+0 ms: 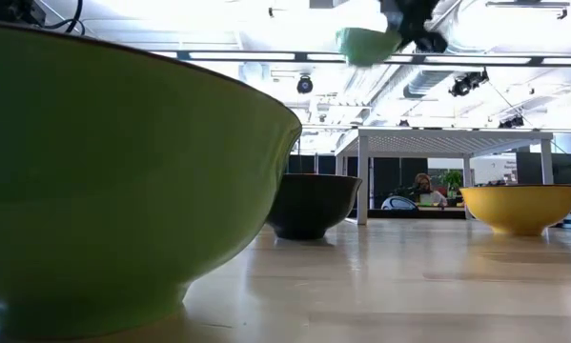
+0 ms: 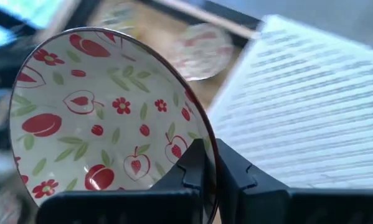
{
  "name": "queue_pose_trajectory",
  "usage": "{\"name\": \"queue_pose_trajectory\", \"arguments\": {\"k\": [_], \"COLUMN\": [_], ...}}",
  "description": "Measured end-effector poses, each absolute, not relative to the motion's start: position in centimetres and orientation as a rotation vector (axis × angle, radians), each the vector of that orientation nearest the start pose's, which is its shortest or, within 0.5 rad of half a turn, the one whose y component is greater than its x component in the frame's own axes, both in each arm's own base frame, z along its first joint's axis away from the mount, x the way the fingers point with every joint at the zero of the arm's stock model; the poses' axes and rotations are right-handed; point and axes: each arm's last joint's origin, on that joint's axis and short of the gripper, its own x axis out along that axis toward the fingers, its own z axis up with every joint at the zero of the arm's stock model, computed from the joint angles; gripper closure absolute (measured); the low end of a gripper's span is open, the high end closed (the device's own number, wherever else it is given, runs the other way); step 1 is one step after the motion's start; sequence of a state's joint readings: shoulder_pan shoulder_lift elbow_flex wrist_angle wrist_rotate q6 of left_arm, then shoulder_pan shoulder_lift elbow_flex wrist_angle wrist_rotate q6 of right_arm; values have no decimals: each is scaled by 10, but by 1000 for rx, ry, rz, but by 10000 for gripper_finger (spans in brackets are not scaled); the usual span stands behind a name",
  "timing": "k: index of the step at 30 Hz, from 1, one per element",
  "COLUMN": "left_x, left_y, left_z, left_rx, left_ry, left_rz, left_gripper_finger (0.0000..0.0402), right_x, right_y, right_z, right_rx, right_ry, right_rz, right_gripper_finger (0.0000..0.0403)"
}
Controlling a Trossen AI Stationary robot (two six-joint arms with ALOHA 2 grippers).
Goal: Pick & Place Mini bowls
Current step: Put the green patterned bowl on the shelf
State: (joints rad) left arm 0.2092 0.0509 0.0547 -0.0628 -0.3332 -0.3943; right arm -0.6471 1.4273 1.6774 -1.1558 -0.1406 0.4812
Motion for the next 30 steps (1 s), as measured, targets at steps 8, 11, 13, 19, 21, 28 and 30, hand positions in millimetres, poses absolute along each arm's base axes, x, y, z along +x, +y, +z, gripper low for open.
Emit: {"name": "queue_pose_trajectory", "arguments": {"k": [8,11,13,19,21,28,30], "left_x": [93,93,93,93,93,93,93], "left_y": [27,27,27,27,27,27,27], "left_z": [172,172,172,172,172,172,172], "left_rx": [-396,-415,-416,-416,-415,-406,-406], "left_ry": [-34,-38,-38,-38,-38,-37,-37], "left_rz": [463,460,459,459,459,465,466], "left_gripper_finger": [401,401,401,401,401,401,401], "right_x": [208,204,203,202,199,195,196], "right_y": [-250,-270,-278,-288,-290,-294,-295], "right_z": [370,354,347,336,334,314,314], "right_rx": [911,950,957,957,963,1008,1014], "right_ry": [822,859,880,909,911,924,909], "right_rz": [-817,-828,-821,-813,-824,-844,-849], "right_gripper_finger": [393,392,392,392,392,392,392]}}
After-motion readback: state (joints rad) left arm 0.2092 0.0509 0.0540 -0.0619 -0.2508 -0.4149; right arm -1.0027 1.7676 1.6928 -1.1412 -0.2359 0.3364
